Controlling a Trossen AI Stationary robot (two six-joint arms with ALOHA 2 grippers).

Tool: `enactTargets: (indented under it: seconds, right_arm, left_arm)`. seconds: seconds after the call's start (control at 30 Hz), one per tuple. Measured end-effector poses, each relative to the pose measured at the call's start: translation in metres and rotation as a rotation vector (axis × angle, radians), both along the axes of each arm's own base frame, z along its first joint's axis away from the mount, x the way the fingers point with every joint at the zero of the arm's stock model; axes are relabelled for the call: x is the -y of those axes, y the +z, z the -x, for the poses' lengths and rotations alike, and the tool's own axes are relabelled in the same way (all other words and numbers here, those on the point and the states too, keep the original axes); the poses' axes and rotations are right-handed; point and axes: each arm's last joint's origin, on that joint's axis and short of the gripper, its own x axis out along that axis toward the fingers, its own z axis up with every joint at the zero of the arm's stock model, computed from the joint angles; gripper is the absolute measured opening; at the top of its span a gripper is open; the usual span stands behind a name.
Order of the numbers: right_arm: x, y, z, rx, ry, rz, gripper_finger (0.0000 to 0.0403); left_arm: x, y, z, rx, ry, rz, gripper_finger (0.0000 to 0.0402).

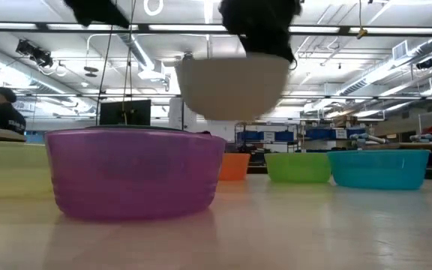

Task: Nest bowls inside each other
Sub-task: Stack the white bowl on top of the green bowl

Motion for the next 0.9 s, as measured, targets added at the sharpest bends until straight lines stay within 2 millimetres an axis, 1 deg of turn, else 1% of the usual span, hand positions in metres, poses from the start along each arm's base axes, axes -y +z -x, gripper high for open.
enactTargets:
  seconds: [0.1,0.2,0.3,0.4,0.5,0.6,0.7,0.83,0.9]
  right_arm:
    - [0.02,0.021,-0.013,0.152,0.006,0.028,0.0001]
    - [0.046,0.034,-0.027,0.335,-0.003,0.061,0.0001]
    - [0.072,0.041,-0.042,0.511,-0.016,0.079,0.0]
    - [0.095,0.037,-0.058,0.642,-0.02,0.085,0.0]
    - [0.114,0.022,-0.074,0.731,-0.018,0.073,0.0]
    - [0.129,0.0,-0.089,0.775,-0.035,0.055,0.0]
    - [0.142,-0.024,-0.099,0.781,-0.069,0.033,0.0]
    - [0.153,-0.056,-0.109,0.759,-0.096,0.02,0.0]
    - [0.156,-0.067,-0.113,0.761,-0.111,0.01,0.0]
  left_arm:
    - [-0.001,0.017,0.007,0.115,-0.03,-0.016,0.0117]
    - [-0.002,0.026,0.012,0.198,-0.032,-0.026,0.0117]
    - [-0.003,0.033,0.015,0.27,0.014,-0.027,0.0117]
    - [-0.004,0.04,0.017,0.337,0.045,-0.022,0.0117]
    - [-0.005,0.045,0.018,0.394,0.052,-0.013,0.0117]
    - [-0.005,0.049,0.019,0.434,0.055,-0.006,0.0117]
    - [-0.005,0.05,0.019,0.447,0.057,-0.004,0.0117]
    - [-0.005,0.049,0.019,0.442,0.057,-0.005,0.0117]
    - [-0.005,0.049,0.019,0.434,0.057,-0.006,0.0117]
